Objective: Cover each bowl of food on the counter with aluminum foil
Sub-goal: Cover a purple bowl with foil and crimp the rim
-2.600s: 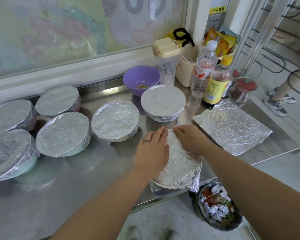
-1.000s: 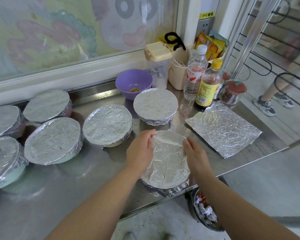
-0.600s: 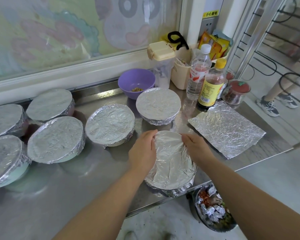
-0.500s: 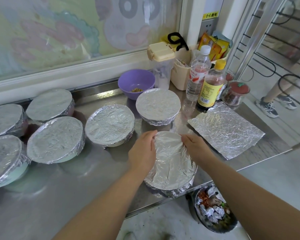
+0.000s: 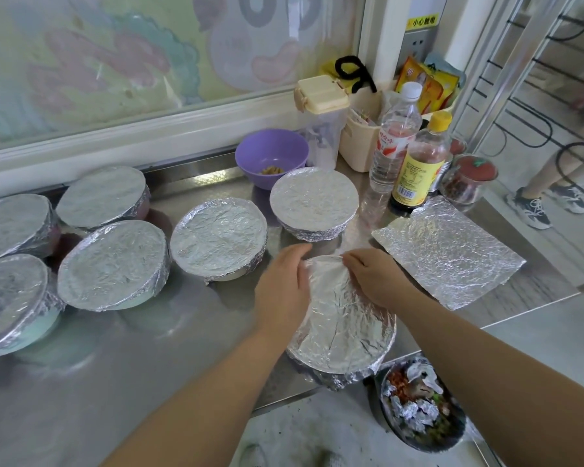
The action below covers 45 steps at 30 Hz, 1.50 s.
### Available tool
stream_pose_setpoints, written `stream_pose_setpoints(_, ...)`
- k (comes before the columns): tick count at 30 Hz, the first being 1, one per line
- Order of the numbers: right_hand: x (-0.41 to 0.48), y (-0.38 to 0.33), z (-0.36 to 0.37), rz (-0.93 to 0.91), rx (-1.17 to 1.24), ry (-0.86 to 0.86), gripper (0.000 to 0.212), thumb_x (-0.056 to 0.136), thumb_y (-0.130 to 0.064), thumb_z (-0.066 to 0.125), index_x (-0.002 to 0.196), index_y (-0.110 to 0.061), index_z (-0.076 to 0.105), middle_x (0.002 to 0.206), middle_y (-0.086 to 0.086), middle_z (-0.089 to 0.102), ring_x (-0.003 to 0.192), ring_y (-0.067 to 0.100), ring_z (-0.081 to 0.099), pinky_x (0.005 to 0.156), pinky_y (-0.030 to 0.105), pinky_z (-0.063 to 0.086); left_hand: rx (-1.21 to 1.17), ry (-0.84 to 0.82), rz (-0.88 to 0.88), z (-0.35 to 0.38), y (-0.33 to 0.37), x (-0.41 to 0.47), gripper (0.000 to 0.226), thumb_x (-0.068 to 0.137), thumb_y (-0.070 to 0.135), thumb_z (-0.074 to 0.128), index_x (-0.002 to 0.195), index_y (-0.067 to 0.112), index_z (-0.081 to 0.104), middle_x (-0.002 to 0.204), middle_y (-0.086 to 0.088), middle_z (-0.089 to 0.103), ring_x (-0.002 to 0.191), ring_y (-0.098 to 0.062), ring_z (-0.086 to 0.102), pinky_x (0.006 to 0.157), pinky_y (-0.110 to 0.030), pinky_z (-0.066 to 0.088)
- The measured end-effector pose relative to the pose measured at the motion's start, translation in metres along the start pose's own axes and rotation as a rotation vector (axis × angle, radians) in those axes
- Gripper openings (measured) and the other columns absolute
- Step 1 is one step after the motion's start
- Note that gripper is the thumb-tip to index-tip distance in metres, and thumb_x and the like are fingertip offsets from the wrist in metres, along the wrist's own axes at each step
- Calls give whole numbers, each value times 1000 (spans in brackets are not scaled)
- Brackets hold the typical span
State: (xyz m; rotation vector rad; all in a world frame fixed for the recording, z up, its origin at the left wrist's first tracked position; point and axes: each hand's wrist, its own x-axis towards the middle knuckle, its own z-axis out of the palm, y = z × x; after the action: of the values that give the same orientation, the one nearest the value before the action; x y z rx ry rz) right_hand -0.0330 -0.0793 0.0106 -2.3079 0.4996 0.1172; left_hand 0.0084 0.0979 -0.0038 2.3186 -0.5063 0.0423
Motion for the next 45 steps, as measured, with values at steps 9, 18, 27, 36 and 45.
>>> stream_pose_setpoints(9,-35,20,1,24,33,146,66,100,-53,49,157,-28,27,160,1,35,143,26,39,114,54,38,-312,148,-209,5,16,-44,42,101,14,46,143,18,47,145,5,43,138,-10,36,117,-32,30)
stream_pose_setpoints(18,-32,0,2,-21,-204,-53,74,103,-52,43,160,-12,18,166,5,22,151,25,22,119,47,27,-726,161,-605,21,19,-39,38,101,30,39,134,35,56,136,8,60,127,-18,55,109,-46,44)
stream_pose_setpoints(27,-32,4,-14,131,-177,-30,118,73,-89,48,162,-23,5,166,12,11,150,40,18,119,60,25,-701,-98,-461,-1,11,5,39,102,32,41,137,28,57,141,9,56,131,-8,49,116,-38,35)
stream_pose_setpoints(36,-16,-46,0,-147,-692,-416,148,47,-97,62,151,-44,-29,159,1,-40,147,37,-33,112,79,-4,-804,-237,-873,-19,-10,-32,16,103,13,47,109,18,62,85,-2,61,68,-14,52,64,-24,45)
stream_pose_setpoints(45,-16,-50,6,-123,-805,-451,149,45,-97,62,152,-45,-27,162,4,-34,149,38,-28,110,80,-5,-1265,-348,-1238,-15,-26,-57,16,100,16,55,85,14,61,59,2,44,44,-6,39,41,-15,33)
